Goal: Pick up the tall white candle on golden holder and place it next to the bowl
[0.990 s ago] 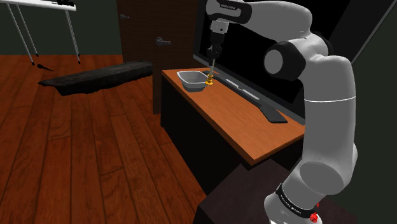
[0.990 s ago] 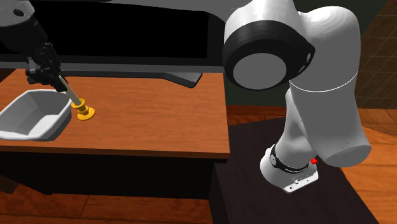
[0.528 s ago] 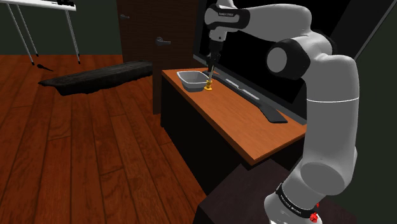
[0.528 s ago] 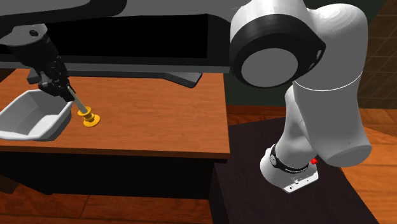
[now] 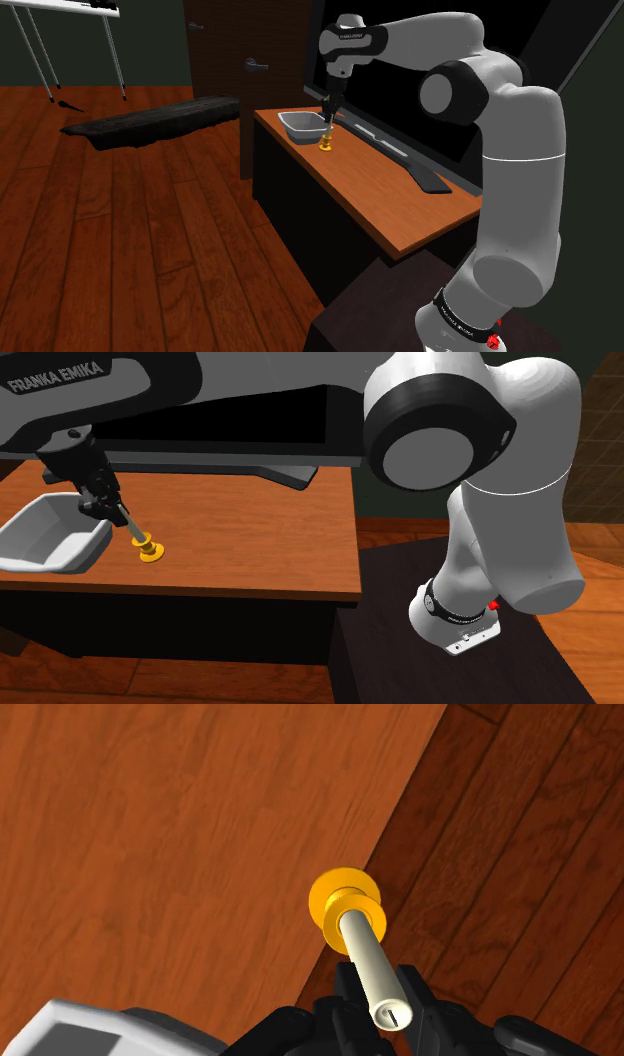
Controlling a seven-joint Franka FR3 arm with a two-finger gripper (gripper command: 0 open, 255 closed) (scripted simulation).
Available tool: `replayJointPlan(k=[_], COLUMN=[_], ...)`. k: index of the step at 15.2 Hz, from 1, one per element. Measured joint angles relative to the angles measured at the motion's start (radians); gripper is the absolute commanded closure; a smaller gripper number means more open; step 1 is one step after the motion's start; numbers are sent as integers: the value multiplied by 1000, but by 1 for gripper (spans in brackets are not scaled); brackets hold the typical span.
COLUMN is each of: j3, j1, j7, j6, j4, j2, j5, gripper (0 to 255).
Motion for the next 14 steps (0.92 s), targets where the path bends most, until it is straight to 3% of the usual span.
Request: replayJointPlan(k=[14], j3=[8], j1=[11], j7=[-13], j6=[188], j4=[-167], j2=[23], j5=[13], gripper=[255])
